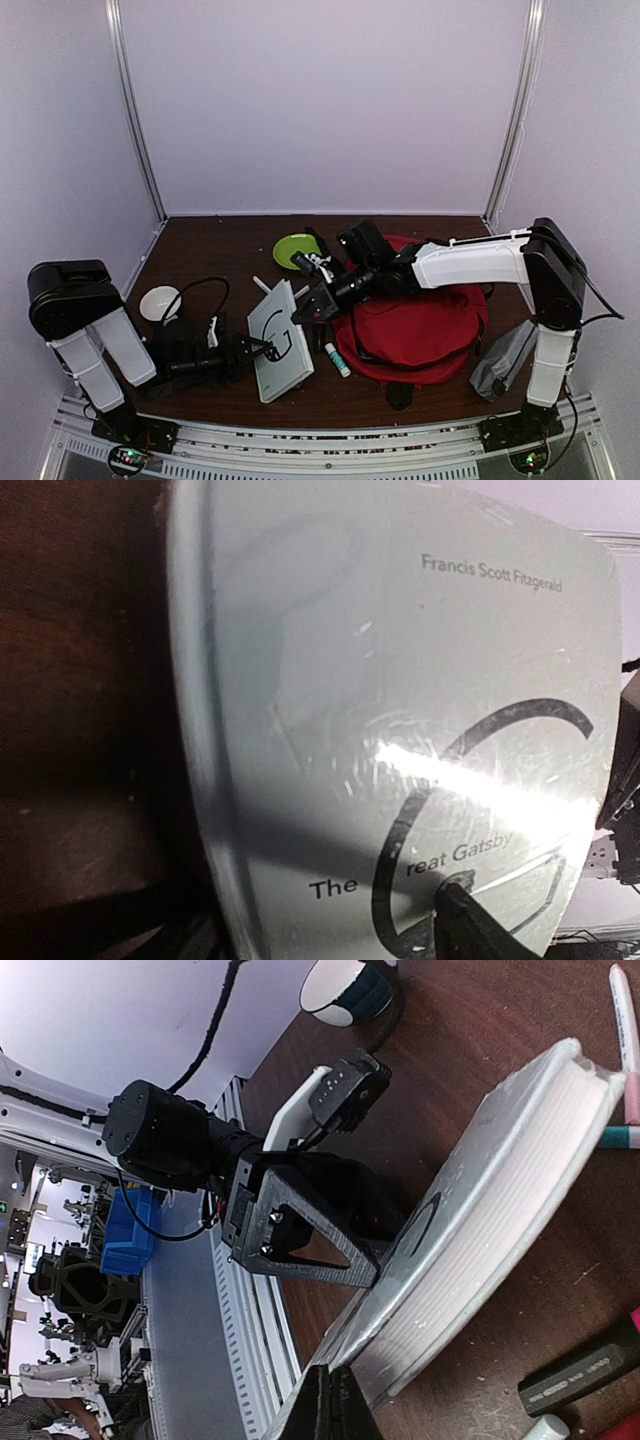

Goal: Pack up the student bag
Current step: Move the book to the student bag.

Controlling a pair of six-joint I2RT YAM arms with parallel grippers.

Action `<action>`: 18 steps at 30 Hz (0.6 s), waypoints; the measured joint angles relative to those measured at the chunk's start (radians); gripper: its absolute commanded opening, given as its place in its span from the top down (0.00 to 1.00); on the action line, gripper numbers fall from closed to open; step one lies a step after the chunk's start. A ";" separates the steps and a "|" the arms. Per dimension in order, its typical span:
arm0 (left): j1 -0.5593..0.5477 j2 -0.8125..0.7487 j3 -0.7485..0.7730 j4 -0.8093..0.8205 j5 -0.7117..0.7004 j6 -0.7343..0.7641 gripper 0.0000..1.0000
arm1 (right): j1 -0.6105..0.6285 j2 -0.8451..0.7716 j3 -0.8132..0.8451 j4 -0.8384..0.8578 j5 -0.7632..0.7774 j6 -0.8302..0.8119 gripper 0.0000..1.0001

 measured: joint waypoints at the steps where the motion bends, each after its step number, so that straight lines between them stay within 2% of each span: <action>1: 0.000 0.038 0.013 0.036 0.014 -0.014 0.32 | -0.005 -0.007 0.000 -0.005 0.003 -0.013 0.97; 3: -0.005 0.089 0.045 0.071 0.034 -0.035 0.32 | -0.015 -0.024 -0.001 -0.026 0.020 -0.042 0.97; 6: -0.025 0.121 0.113 0.035 0.055 -0.046 0.32 | -0.035 -0.049 -0.002 -0.065 0.061 -0.085 0.97; 15: -0.074 0.130 0.332 -0.256 0.134 0.022 0.32 | -0.122 -0.066 -0.001 -0.122 0.238 -0.179 0.89; 16: -0.076 0.134 0.348 -0.272 0.140 0.030 0.32 | -0.134 -0.065 -0.004 -0.133 0.252 -0.183 0.86; 18: -0.079 0.143 0.366 -0.286 0.146 0.043 0.32 | -0.154 -0.061 -0.013 -0.162 0.274 -0.193 0.73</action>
